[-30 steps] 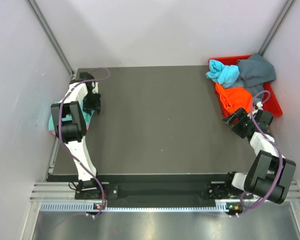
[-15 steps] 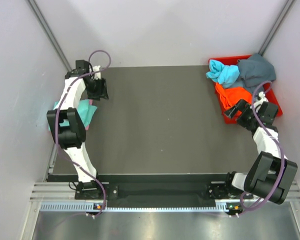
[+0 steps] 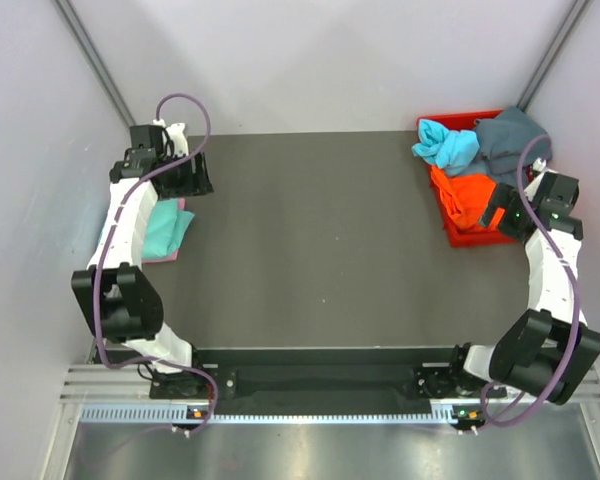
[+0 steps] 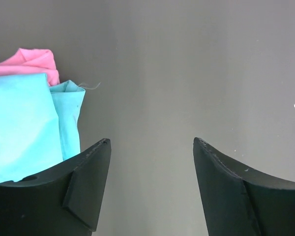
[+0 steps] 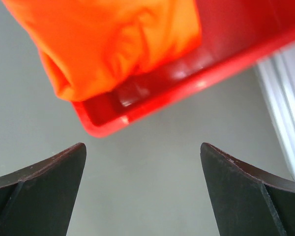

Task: Fold and stack the t-shirts
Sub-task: Neatly place the folded tshirt to the corner

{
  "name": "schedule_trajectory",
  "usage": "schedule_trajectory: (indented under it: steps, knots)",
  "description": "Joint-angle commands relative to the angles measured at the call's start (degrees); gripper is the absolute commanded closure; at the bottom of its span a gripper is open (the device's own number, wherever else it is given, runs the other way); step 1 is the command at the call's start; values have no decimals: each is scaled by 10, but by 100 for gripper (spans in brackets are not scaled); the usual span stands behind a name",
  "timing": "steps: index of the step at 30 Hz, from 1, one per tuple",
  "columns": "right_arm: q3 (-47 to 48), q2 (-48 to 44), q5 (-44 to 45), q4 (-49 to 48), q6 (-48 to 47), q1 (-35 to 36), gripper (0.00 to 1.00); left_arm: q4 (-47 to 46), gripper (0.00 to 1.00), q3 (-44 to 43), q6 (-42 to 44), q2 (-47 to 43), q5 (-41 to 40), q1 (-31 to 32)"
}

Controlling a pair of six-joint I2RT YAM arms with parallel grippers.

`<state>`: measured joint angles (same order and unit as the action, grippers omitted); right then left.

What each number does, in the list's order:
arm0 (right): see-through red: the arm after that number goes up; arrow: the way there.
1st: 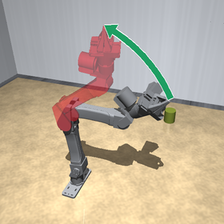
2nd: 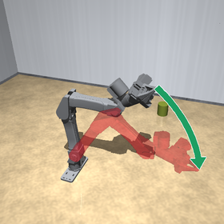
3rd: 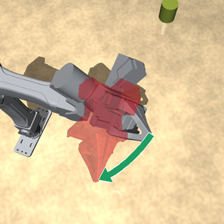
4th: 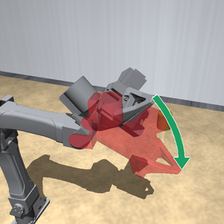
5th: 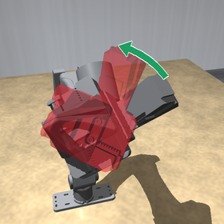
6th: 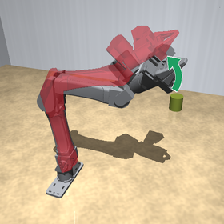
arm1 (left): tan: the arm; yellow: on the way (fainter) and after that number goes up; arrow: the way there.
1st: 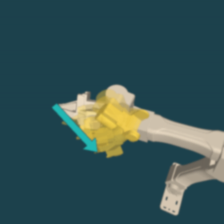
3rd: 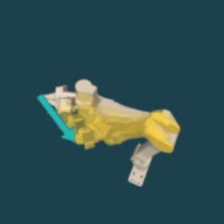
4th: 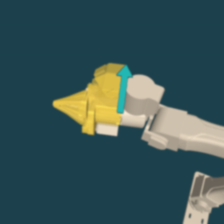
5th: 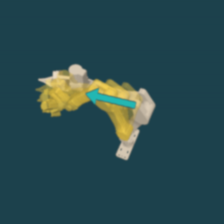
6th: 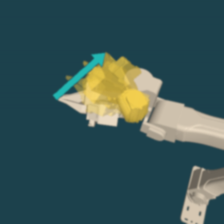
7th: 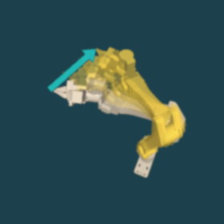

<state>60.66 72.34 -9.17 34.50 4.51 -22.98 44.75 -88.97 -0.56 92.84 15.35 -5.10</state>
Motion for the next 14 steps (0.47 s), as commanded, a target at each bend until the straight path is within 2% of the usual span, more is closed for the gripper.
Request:
schedule_trajectory:
  steps: [1, 7, 11, 14]
  knots:
    - [32, -36, 69, 76, -9, 4, 0, -72, 27, 20, -4, -52, -2, -1]
    - [36, -89, 31, 91, 0, 5, 0, -96, 21, 39, -12, -88, -5, -1]
    - [41, -95, 23, 114, 5, 5, 0, -128, 19, 84, -30, -130, -8, -2]
    - [24, -105, 21, 109, 4, 5, 0, -126, 12, 108, -29, -153, 7, 0]
